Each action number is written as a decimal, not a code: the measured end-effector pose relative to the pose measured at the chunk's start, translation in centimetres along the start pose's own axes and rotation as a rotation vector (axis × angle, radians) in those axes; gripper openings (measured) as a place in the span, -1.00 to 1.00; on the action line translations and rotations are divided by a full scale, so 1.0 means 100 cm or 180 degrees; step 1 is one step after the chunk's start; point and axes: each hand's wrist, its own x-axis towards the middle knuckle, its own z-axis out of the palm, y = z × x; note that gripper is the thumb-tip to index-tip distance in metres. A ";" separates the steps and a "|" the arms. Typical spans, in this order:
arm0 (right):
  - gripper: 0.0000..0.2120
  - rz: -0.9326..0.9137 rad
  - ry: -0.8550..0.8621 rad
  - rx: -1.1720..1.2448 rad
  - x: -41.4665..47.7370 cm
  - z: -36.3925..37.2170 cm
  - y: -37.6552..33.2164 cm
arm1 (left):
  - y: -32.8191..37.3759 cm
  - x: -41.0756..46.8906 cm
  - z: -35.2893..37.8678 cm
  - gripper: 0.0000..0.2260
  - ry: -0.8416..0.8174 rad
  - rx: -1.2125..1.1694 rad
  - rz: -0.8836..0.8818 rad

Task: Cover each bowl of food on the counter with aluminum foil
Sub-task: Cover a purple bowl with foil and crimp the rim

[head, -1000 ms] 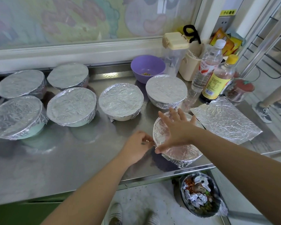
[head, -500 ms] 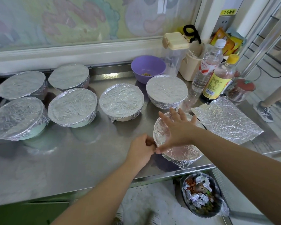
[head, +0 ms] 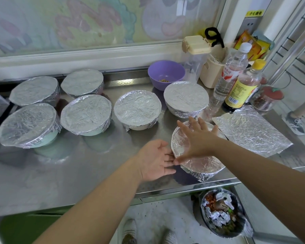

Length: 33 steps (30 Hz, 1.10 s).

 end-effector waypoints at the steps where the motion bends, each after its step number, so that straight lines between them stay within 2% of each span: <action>1: 0.41 -0.0002 0.0011 -0.0002 0.000 0.000 0.000 | -0.001 0.001 0.000 -0.51 -0.0009 -0.0071 0.0004; 5: 0.41 -0.0007 0.0047 0.0009 -0.001 0.001 0.000 | -0.010 0.019 0.007 -0.51 0.0299 -0.0411 0.0166; 8: 0.40 -0.0004 0.0053 -0.0008 0.000 0.001 0.000 | -0.016 0.031 0.016 -0.59 0.0407 -0.0627 0.0296; 11: 0.40 -0.0014 0.0049 -0.0009 -0.001 0.001 -0.001 | -0.012 0.031 0.017 -0.53 0.0481 -0.0633 0.0301; 15: 0.41 -0.0002 0.0034 -0.0010 -0.001 0.001 -0.001 | -0.011 0.039 0.013 -0.33 0.0104 -0.0693 0.0230; 20: 0.40 -0.0001 0.0073 -0.0023 -0.001 0.002 -0.001 | -0.011 0.034 0.015 -0.25 -0.0313 -0.1041 0.0383; 23: 0.38 0.0142 0.0154 -0.0006 -0.002 0.005 -0.003 | -0.003 0.026 0.017 -0.30 -0.0456 -0.1195 0.0506; 29: 0.41 0.0715 -0.0088 0.0451 -0.002 -0.003 -0.010 | 0.010 0.033 0.005 -0.38 0.0116 -0.1462 0.0783; 31: 0.42 0.0666 -0.0088 0.0358 -0.006 -0.007 -0.008 | 0.005 0.034 0.005 -0.45 0.0254 -0.1275 0.0869; 33: 0.44 0.0426 -0.0080 0.0182 -0.009 -0.006 -0.003 | -0.003 0.034 0.006 -0.61 0.0481 -0.0945 0.1038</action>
